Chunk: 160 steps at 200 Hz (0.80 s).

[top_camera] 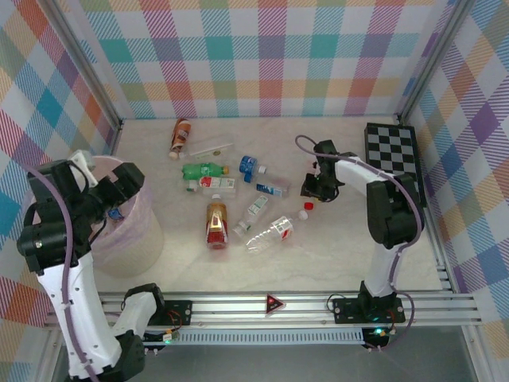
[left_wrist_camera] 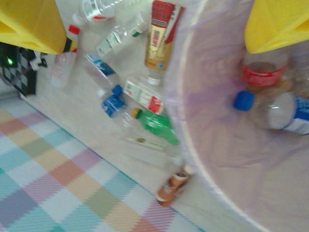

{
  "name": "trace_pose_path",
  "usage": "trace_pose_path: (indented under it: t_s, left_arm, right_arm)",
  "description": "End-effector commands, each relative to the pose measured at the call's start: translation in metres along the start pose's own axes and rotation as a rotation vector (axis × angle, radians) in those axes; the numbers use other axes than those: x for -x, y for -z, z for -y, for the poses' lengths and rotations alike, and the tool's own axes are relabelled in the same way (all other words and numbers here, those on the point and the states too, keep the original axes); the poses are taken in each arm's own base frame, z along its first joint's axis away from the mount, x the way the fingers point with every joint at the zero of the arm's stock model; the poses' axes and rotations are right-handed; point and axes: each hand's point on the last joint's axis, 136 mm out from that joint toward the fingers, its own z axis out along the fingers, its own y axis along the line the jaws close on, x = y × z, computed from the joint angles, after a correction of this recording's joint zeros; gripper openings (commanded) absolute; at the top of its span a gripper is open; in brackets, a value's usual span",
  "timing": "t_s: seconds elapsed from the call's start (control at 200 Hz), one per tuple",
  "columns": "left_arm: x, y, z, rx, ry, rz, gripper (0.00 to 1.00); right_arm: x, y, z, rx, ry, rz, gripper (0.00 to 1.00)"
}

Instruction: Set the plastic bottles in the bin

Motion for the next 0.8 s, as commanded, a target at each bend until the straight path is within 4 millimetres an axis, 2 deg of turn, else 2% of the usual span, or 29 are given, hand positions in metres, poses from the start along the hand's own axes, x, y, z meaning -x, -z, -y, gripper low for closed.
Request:
trace_pose_path:
  t_s: [0.0, 0.085, 0.175, 0.245, 0.27, 0.335, 0.355, 0.545, 0.675, 0.795]
  left_arm:
    - [0.007, -0.023, 0.025, -0.055, -0.039, -0.007, 0.94]
    - [0.002, -0.041, 0.049, -0.088, -0.102, -0.034, 0.94]
    - [-0.005, -0.058, 0.078, -0.113, -0.181, -0.051, 0.94]
    - [-0.013, -0.071, 0.103, -0.144, -0.227, -0.072, 0.95]
    - [-0.017, -0.075, 0.112, -0.159, -0.246, -0.082, 0.95]
    - [-0.03, -0.084, 0.136, -0.191, -0.293, -0.107, 0.96]
    - [-0.034, -0.087, 0.142, -0.201, -0.306, -0.118, 0.96]
    - [-0.068, -0.094, 0.203, -0.404, -0.321, -0.196, 1.0]
    - [-0.11, -0.102, 0.249, -0.585, -0.323, -0.328, 1.0]
    - [-0.138, -0.114, 0.275, -0.655, -0.305, -0.395, 0.99]
  right_arm:
    - [-0.007, 0.03, -0.008, 0.057, 0.065, 0.022, 0.3]
    - [-0.011, 0.048, -0.013, 0.09, 0.117, 0.052, 0.27]
    - [-0.016, 0.069, -0.019, 0.127, 0.174, 0.094, 0.16]
    - [-0.022, 0.085, -0.025, 0.161, 0.221, 0.121, 0.13]
    - [-0.024, 0.091, -0.029, 0.184, 0.242, 0.13, 0.06]
    - [-0.032, 0.107, -0.044, 0.27, 0.31, 0.145, 0.04]
    - [-0.036, 0.112, -0.05, 0.306, 0.334, 0.149, 0.0]
    - [-0.081, 0.164, -0.104, 0.725, 0.554, 0.164, 0.0]
    - [-0.096, 0.175, -0.118, 0.879, 0.607, 0.133, 0.01]
    - [-0.107, 0.189, -0.133, 1.002, 0.646, 0.111, 0.02]
